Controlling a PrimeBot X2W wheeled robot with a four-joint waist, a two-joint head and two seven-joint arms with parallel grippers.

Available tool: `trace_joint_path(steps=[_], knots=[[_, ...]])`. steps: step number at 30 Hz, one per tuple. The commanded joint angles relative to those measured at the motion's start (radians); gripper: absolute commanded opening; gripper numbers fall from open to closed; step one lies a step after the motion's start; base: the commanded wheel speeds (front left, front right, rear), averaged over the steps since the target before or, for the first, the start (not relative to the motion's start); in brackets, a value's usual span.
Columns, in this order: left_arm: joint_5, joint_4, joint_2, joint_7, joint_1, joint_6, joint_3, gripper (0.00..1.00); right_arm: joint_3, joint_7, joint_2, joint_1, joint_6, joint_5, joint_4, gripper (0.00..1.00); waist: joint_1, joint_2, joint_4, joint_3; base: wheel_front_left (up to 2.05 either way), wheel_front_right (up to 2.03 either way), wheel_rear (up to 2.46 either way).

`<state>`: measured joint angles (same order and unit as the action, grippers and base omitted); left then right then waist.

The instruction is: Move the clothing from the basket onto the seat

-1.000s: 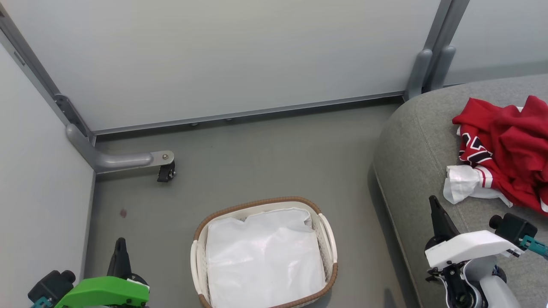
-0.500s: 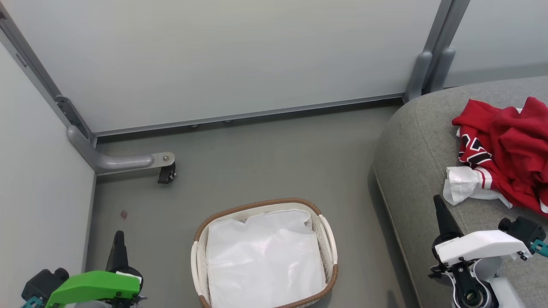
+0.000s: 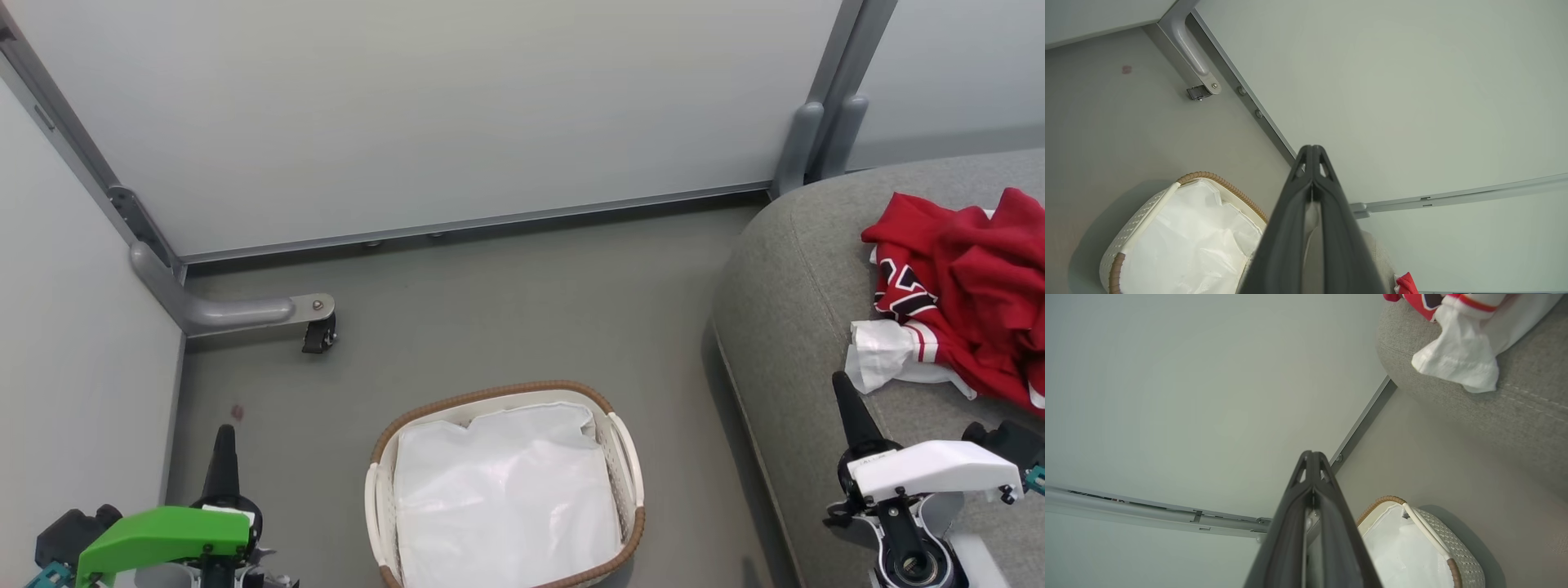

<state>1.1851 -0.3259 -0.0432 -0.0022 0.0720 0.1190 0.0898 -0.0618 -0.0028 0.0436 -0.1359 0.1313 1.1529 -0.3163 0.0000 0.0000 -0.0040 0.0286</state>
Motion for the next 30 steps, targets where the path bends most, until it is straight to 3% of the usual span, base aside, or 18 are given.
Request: trace_joint_path(steps=[1,30], knots=[[0.025,0.014,-0.007,0.005,0.02,0.006,0.003,0.0,-0.007,0.007,0.006,0.003,0.0,0.028,0.013,0.0,0.0,0.0,0.0,-0.001,0.0,0.0,0.0],[0.26,0.055,-0.009,0.072,0.037,0.011,0.018,0.0,-0.035,0.073,0.008,0.02,-0.001,0.281,0.049,0.0,0.0,0.0,0.002,-0.014,0.0,0.0,0.0]])
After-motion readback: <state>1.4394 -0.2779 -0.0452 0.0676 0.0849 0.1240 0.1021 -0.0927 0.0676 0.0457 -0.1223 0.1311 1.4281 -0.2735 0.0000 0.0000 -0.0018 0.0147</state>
